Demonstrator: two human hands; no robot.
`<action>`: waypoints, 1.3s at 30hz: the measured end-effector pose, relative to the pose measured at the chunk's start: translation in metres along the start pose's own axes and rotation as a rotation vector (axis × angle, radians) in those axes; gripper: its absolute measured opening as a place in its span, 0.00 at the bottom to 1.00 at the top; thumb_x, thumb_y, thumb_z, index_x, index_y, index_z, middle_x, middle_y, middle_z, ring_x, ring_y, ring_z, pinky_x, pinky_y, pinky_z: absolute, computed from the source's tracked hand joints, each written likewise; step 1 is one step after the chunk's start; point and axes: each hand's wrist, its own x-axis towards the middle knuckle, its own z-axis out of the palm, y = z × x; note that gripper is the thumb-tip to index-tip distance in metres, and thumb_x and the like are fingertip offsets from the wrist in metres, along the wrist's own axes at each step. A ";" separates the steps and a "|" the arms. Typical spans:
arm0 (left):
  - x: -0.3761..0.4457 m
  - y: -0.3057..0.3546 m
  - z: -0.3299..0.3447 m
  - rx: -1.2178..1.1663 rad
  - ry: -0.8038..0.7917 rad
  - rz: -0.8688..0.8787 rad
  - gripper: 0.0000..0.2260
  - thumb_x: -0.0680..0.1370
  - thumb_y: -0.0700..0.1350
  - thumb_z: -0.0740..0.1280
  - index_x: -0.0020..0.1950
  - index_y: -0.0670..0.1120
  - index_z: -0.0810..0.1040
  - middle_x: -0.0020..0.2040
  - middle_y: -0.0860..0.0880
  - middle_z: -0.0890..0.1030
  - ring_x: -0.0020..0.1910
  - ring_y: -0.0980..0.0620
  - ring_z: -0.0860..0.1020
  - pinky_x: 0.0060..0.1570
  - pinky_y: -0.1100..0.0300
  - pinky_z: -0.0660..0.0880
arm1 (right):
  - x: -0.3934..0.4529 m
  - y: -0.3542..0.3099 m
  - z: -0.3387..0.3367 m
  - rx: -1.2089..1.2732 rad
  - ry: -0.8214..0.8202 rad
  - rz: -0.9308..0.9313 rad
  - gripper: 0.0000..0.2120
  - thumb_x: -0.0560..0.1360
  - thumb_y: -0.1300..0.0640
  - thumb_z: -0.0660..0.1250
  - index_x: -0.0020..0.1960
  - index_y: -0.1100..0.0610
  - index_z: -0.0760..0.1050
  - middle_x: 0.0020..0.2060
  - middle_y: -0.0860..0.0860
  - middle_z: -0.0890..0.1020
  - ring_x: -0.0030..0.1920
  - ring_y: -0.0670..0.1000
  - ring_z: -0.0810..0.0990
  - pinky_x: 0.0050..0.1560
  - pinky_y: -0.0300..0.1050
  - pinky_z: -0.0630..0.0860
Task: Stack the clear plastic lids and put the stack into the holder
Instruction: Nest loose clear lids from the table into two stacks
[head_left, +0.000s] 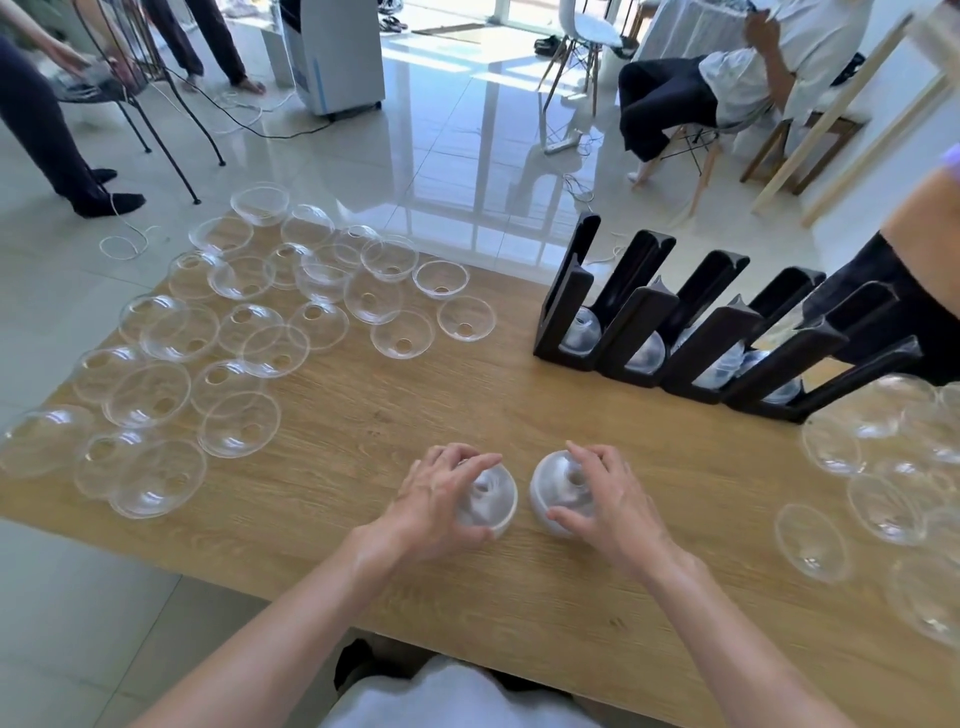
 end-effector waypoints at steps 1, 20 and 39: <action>-0.001 -0.001 0.000 -0.013 0.004 0.000 0.43 0.68 0.63 0.75 0.79 0.63 0.59 0.71 0.58 0.66 0.69 0.55 0.62 0.69 0.53 0.65 | 0.000 0.001 -0.001 0.003 -0.004 -0.004 0.44 0.73 0.38 0.74 0.81 0.45 0.56 0.70 0.44 0.66 0.67 0.45 0.69 0.67 0.48 0.73; -0.025 -0.017 -0.047 -0.189 0.324 -0.352 0.05 0.82 0.52 0.66 0.51 0.52 0.78 0.49 0.57 0.78 0.52 0.55 0.77 0.59 0.45 0.74 | 0.087 -0.050 -0.021 -0.053 -0.109 -0.344 0.16 0.84 0.47 0.62 0.69 0.51 0.74 0.64 0.47 0.75 0.65 0.47 0.72 0.67 0.50 0.72; 0.078 -0.107 -0.131 0.419 -0.021 -0.091 0.16 0.83 0.58 0.61 0.67 0.56 0.80 0.77 0.50 0.64 0.76 0.48 0.61 0.73 0.49 0.59 | 0.199 -0.133 -0.002 -0.337 -0.120 -0.074 0.22 0.79 0.57 0.64 0.72 0.53 0.73 0.78 0.48 0.58 0.72 0.58 0.66 0.69 0.58 0.69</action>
